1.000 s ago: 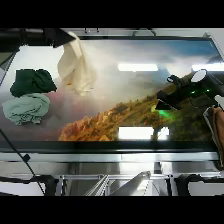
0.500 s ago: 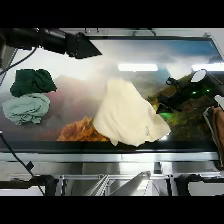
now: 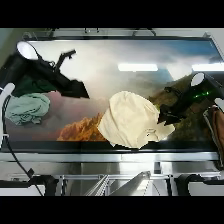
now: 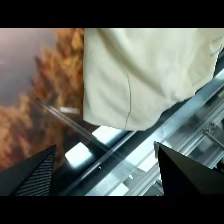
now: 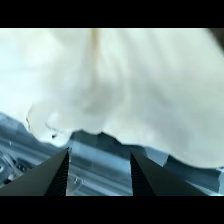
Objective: Fold the shirts.
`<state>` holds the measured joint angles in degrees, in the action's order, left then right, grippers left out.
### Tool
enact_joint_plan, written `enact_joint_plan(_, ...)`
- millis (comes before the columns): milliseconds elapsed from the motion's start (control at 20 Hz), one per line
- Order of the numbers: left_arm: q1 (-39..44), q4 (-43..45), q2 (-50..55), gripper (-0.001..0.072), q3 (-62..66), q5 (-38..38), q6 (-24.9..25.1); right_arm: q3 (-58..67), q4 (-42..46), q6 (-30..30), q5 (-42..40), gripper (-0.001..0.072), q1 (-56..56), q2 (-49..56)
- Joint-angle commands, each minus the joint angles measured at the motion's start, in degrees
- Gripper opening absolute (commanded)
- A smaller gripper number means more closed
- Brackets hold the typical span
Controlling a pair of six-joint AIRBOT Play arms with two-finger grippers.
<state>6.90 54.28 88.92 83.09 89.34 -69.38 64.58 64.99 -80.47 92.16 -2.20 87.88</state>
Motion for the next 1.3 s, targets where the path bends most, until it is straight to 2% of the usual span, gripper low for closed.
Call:
enact_joint_plan(0,1.36,1.09,-4.94,0.0711,-17.9,-7.87,2.38,-7.63,2.21,2.54,-0.66,0.0438,-0.52,-5.84)
enact_joint_plan(200,7.23,1.03,-6.6,0.0711,-29.66,-14.29,2.86,-13.33,3.85,2.08,-8.5,0.0438,-4.55,-13.53)
enact_joint_plan(300,10.82,1.03,-6.6,0.0706,-32.72,-20.15,2.89,-16.81,5.49,-3.39,-13.38,0.0438,-8.33,-16.13)
enact_joint_plan(400,14.14,0.76,-6.54,0.0701,-33.55,-26.29,2.84,-20.59,4.85,-5.31,-18.6,0.0439,-12.09,-16.31)
enact_joint_plan(500,15.91,-2.8,-6.45,0.0691,-33.53,-31.21,2.93,-24.28,0.61,-3.93,-24.09,0.0458,-14.19,-15.3)
enact_joint_plan(550,16.04,-4.81,-6.03,0.0691,-33.53,-33.31,3.02,-25.31,-3.06,-1.68,-26.12,0.0526,-14.34,-14.21)
enact_joint_plan(650,15.89,-8.11,-3.87,0.0691,-33.51,-34.95,3.89,-25.88,-8.87,1.81,-28.72,0.0524,-13.64,-11.37)
enact_joint_plan(800,15.58,-9.31,0.72,0.0691,-31.87,-33.33,3.89,-25.86,-12.17,4.48,-32.68,0.052,-11.69,-6.88)
enact_joint_plan(850,15.61,-9.46,2.1,0.0641,-30.75,-33.35,3.87,-25.86,-14.8,7.28,-33.27,0.0517,-11.17,-5.73)
enact_joint_plan(900,16.0,-9.53,3.28,0.0453,-29.44,-33.33,3.76,-25.86,-17.99,10.47,-33.03,0.0499,-10.88,-5.05)
enact_joint_plan(950,16.22,-10.05,4.37,0.0244,-27.74,-32.89,3.72,-25.83,-21.33,13.94,-32.33,0.0385,-10.88,-4.87)
enact_joint_plan(1000,16.22,-11.17,5.25,0.0093,-26.16,-31.98,3.74,-25.68,-24.39,16.98,-31.36,0.0252,-10.91,-4.9)
enact_joint_plan(1050,16.22,-11.91,5.86,0.0018,-24.65,-31.19,3.8,-25.22,-26.93,19.76,-29.57,0.008,-10.93,-4.9)
enact_joint_plan(1100,15.93,-12.33,6.12,0.0018,-23.1,-30.49,3.78,-24.63,-28.52,21.66,-27.56,0.0025,-10.93,-5.05)
enact_joint_plan(1250,13.64,-12.41,3.17,0.0016,-18.75,-24.74,3.8,-20.63,-33.07,24.96,-18.6,0.0024,-11.04,-6.67)
